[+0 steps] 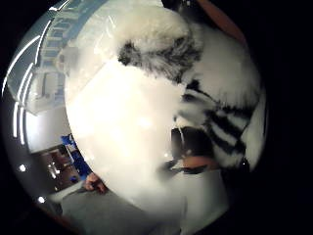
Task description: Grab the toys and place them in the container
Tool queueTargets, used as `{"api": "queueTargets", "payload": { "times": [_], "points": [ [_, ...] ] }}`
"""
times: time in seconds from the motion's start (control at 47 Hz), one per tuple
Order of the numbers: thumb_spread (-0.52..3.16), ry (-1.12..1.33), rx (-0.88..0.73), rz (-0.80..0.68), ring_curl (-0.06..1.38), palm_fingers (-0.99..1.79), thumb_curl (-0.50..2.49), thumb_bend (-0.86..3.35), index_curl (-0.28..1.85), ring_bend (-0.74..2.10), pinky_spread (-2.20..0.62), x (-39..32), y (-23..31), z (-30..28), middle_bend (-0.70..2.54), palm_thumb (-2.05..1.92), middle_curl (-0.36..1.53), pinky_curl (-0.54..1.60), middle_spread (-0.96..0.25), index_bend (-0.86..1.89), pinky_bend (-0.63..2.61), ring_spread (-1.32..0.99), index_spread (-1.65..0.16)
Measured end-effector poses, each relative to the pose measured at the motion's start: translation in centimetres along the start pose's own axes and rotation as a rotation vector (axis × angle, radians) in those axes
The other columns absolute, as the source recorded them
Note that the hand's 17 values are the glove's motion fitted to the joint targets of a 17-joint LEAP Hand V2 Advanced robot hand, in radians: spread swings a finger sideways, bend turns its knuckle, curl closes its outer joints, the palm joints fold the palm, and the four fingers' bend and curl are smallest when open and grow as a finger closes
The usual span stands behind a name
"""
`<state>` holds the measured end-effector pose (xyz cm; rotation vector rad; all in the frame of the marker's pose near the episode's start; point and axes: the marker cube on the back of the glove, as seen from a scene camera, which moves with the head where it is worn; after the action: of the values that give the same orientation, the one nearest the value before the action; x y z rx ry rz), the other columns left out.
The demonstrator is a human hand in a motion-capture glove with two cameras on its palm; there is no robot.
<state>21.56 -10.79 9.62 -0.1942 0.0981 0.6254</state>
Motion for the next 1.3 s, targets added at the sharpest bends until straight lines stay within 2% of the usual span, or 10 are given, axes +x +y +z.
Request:
{"api": "queueTargets", "payload": {
  "times": [0.17,0.298,0.404,0.531,0.638,0.744,0.893,1.084,1.212,1.297],
  "points": [
    [1.37,-0.053,0.052,-0.015,0.46,0.52,0.41,0.11,0.17,1.03,-0.36,0.0,-0.2,-0.1,0.25,0.4,0.34,0.39,-0.15,0.08,1.25,-0.31,-0.41],
    [1.17,-0.218,0.214,0.002,0.48,0.81,0.52,0.16,0.18,1.1,-0.4,0.8,-0.2,-2.0,0.39,0.58,0.39,0.37,-0.22,0.22,1.16,-0.38,-0.43],
    [0.98,-0.225,0.319,-0.011,0.48,1.06,0.6,0.16,0.25,1.07,-0.41,1.9,0.1,-8.3,0.48,0.65,0.44,0.34,-0.24,0.45,1.0,-0.4,-0.45],
    [0.78,-0.206,0.457,-0.058,0.52,1.12,0.68,0.15,0.35,1.1,-0.43,2.2,0.8,-18.0,0.56,0.67,0.5,0.36,-0.24,0.6,0.95,-0.41,-0.42],
    [0.63,-0.182,0.512,-0.088,0.54,1.11,0.73,0.13,0.4,1.11,-0.44,1.4,0.7,-22.7,0.59,0.67,0.53,0.38,-0.25,0.66,0.94,-0.41,-0.4],
    [0.51,-0.224,0.487,-0.15,0.56,1.09,0.78,0.13,0.44,1.12,-0.45,-1.1,-1.2,-24.1,0.61,0.67,0.55,0.4,-0.25,0.69,0.94,-0.41,-0.39],
    [0.39,-0.391,0.383,-0.281,0.57,1.04,0.84,0.12,0.48,1.12,-0.45,-9.4,-6.7,-25.2,0.62,0.67,0.58,0.42,-0.25,0.67,0.94,-0.41,-0.38],
    [0.3,-0.269,0.363,-0.369,0.59,0.98,0.89,0.1,0.52,1.11,-0.45,-21.0,-10.7,-23.3,0.59,0.66,0.6,0.44,-0.25,0.64,0.95,-0.42,-0.39],
    [0.28,-0.233,0.302,-0.396,0.59,0.93,0.93,0.09,0.55,1.1,-0.44,-23.4,-11.4,-21.8,0.57,0.66,0.61,0.44,-0.26,0.61,0.94,-0.42,-0.41],
    [0.31,-0.2,0.16,-0.399,0.59,0.8,0.95,0.09,0.56,1.07,-0.43,-23.3,-11.6,-20.3,0.53,0.66,0.61,0.45,-0.25,0.55,0.98,-0.42,-0.43]
  ]
}}
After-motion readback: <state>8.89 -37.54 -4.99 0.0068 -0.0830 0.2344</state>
